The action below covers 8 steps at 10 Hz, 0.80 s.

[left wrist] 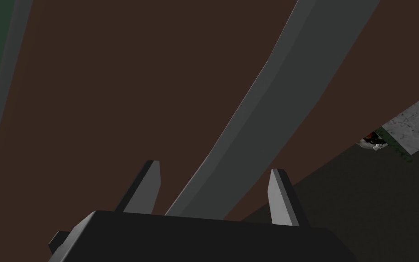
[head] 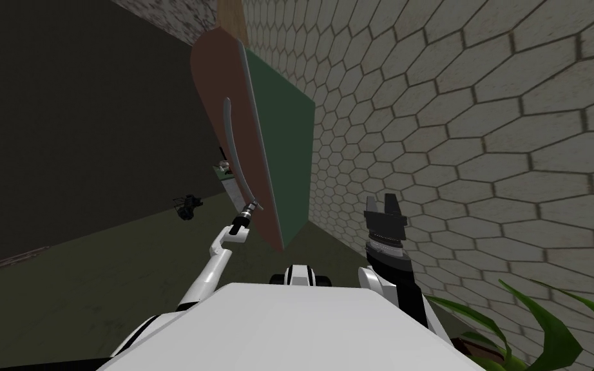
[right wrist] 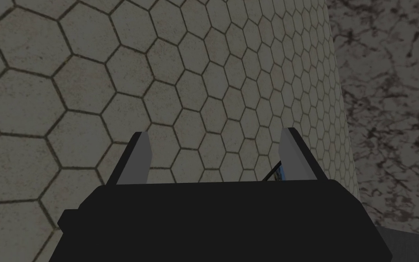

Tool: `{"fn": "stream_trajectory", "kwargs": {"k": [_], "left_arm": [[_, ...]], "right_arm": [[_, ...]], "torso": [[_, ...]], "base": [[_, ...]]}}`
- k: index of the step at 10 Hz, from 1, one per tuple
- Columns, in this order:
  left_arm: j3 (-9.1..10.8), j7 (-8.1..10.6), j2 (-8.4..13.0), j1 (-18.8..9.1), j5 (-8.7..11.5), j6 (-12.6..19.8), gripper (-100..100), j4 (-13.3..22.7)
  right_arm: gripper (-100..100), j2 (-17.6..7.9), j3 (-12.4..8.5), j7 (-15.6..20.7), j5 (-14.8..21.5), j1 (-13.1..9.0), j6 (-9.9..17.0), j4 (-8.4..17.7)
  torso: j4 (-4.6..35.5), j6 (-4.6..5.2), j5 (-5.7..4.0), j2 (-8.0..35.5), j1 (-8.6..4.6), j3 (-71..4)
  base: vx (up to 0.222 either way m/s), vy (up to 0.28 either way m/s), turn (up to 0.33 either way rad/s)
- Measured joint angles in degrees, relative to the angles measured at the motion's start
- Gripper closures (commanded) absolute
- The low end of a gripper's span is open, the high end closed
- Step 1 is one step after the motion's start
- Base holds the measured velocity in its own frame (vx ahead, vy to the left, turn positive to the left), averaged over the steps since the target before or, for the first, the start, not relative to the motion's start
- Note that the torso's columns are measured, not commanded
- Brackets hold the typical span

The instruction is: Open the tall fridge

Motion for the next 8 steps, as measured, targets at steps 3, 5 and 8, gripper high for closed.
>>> {"fn": "stream_trajectory", "kwargs": {"k": [3,5,8], "left_arm": [[-2.34,0.8,1.1,0.5,0.7,-0.6,100,-0.5],[-3.87,1.42,2.1,1.0,1.2,-1.0,100,-1.1],[-6.96,2.66,3.5,1.6,2.1,-1.9,100,-1.1]], "right_arm": [[0,0.0,0.0,0.0,0.0,0.0,0.0,0.0],[0,0.0,0.0,0.0,0.0,0.0,0.0,0.0],[0,0.0,0.0,0.0,0.0,0.0,0.0,0.0]], "torso": [[0.1,-0.32,0.13,0.3,0.66,0.2],[0.1,-0.4,0.04,0.1,0.47,0.0],[0.2,-0.35,-0.07,-0.6,0.63,-0.4]], "base": [[-0.12,0.245,-0.09],[-0.172,0.299,-0.102],[-0.155,0.28,-0.074]]}}
